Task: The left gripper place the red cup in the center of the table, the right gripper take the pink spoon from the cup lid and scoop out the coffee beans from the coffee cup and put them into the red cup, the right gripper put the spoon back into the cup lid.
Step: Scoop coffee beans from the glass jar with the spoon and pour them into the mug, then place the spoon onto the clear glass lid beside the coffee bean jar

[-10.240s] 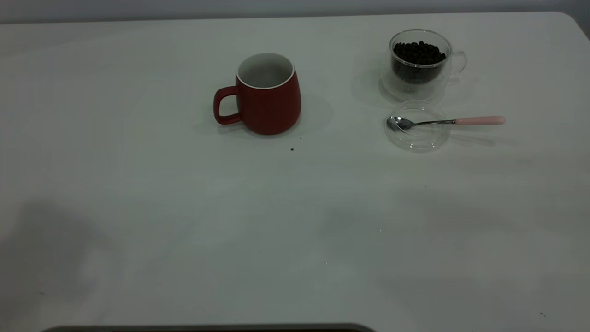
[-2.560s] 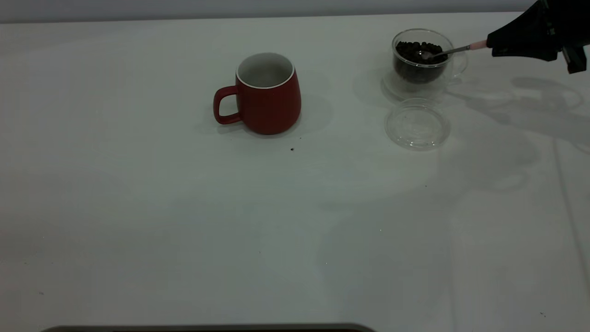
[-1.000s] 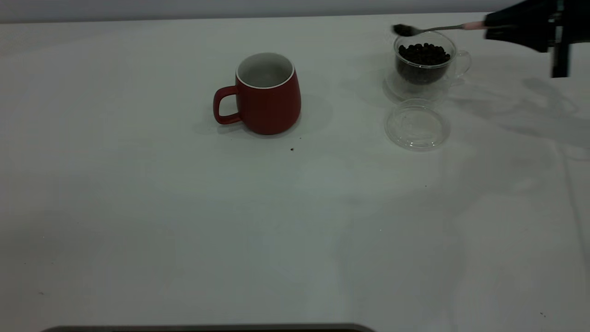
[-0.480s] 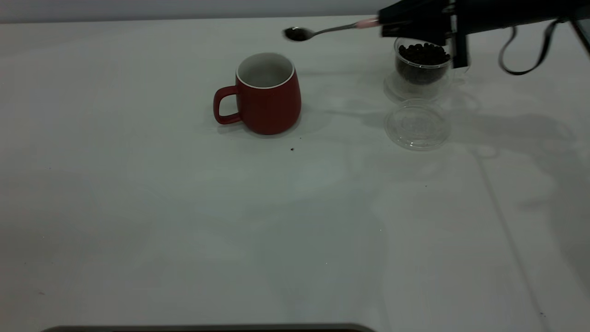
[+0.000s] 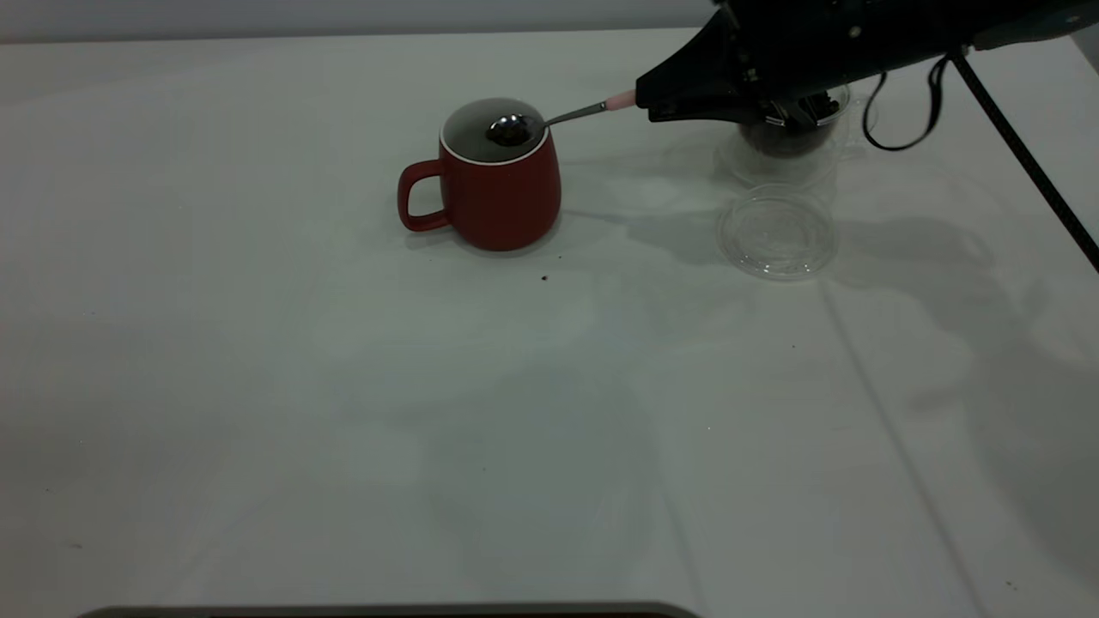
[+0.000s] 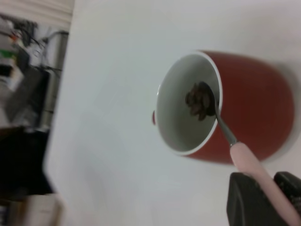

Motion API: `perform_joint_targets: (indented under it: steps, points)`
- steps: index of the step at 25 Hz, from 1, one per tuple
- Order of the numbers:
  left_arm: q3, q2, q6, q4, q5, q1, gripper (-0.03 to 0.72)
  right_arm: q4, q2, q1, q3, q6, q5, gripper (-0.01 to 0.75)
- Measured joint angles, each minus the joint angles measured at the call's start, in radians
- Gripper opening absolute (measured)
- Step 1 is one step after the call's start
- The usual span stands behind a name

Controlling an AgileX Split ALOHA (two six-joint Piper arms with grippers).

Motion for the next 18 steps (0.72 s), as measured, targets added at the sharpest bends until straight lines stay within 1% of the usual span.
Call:
perform_joint_targets:
  steps: [4, 6, 8, 10, 14, 17, 18]
  points:
    - [0.000, 0.000, -0.002, 0.000, 0.000, 0.000, 0.493, 0.005, -0.027, 0.005, 0.000, -0.226, -0.037, 0.101]
    - [0.000, 0.000, -0.002, 0.000, 0.000, 0.000, 0.493, 0.004, -0.047, 0.005, 0.000, -0.294, -0.057, 0.101]
    - [0.000, 0.000, -0.002, 0.000, 0.000, 0.000, 0.493, -0.013, -0.071, 0.004, 0.000, -0.311, -0.064, 0.101]
    - [0.000, 0.000, -0.002, 0.000, 0.000, 0.000, 0.493, -0.061, -0.106, -0.004, 0.000, -0.275, -0.049, 0.101]
    - [0.000, 0.000, -0.002, 0.000, 0.000, 0.000, 0.493, -0.252, -0.189, -0.064, 0.001, -0.163, 0.060, 0.101]
    - [0.000, 0.000, -0.002, 0.000, 0.000, 0.000, 0.493, -0.405, -0.236, -0.154, 0.001, -0.088, 0.205, 0.101]
    - [0.000, 0.000, -0.002, 0.000, 0.000, 0.000, 0.493, -0.444, -0.241, -0.194, 0.001, -0.054, 0.242, 0.101]
